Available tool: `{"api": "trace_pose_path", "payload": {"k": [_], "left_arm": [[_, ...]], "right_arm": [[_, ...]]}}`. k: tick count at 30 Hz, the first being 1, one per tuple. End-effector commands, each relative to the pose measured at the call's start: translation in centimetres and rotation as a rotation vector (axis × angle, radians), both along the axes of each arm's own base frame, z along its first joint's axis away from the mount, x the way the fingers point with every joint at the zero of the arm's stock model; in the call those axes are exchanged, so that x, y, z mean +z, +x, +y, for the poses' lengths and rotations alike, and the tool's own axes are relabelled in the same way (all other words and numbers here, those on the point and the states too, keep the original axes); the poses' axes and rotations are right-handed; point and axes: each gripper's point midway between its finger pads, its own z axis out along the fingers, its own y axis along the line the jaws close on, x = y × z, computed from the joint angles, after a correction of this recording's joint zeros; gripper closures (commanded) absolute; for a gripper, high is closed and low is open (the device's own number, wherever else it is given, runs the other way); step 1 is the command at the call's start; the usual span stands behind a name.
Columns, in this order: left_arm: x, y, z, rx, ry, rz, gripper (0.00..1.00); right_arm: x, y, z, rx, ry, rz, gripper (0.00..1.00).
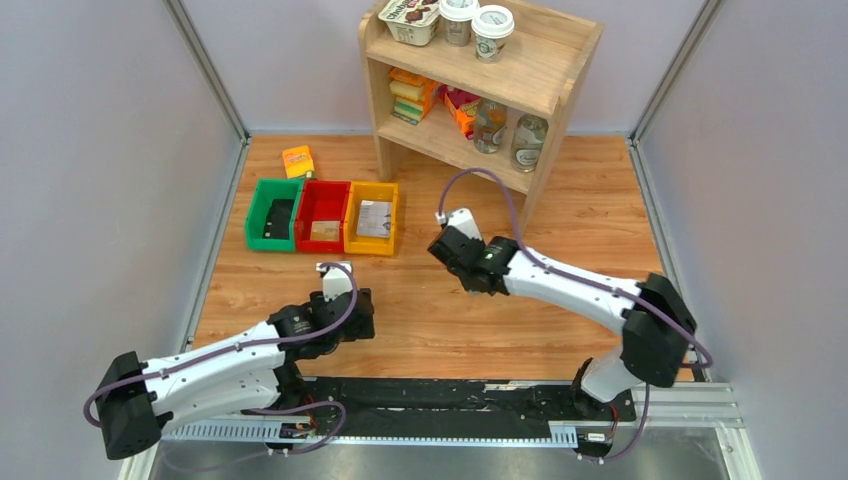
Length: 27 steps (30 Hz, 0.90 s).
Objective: Take the credit cards out of the card holder
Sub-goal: Open the card holder at the center of the board.
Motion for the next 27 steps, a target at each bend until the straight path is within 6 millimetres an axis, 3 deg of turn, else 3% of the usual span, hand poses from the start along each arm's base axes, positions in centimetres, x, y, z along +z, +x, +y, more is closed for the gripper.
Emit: {"api": "trace_pose_path", "payload": {"k": [1, 5, 9, 13, 15, 18, 24, 27], "left_arm": [[0.4, 0.1, 0.3, -0.018, -0.011, -0.04, 0.19], [0.6, -0.1, 0.6, -0.018, -0.052, -0.065, 0.18], [0.6, -0.4, 1.0, -0.007, -0.088, -0.078, 0.18], [0.6, -0.6, 1.5, 0.009, -0.118, -0.095, 0.18], [0.6, -0.7, 1.4, 0.004, -0.131, -0.099, 0.18], [0.6, -0.8, 1.1, -0.005, -0.144, -0.09, 0.19], [0.1, -1.2, 1.3, 0.021, -0.152, -0.061, 0.06], [-0.5, -1.6, 1.1, 0.042, -0.176, -0.033, 0.05]], "right_arm": [[-1.4, 0.1, -1.0, 0.018, -0.318, -0.082, 1.0], [-3.9, -1.7, 3.3, 0.114, -0.302, -0.014, 0.99], [-4.6, -3.6, 7.1, 0.215, -0.199, 0.057, 0.69], [-2.9, -4.9, 9.0, 0.29, -0.045, 0.098, 0.46], [-2.2, -5.2, 9.0, 0.302, 0.017, 0.12, 0.42], [-1.7, -4.2, 7.6, 0.256, 0.115, 0.144, 0.39], [-2.9, -1.7, 3.7, 0.142, 0.363, 0.246, 0.39], [-3.9, -0.8, 2.3, 0.096, 0.451, 0.277, 0.39]]}}
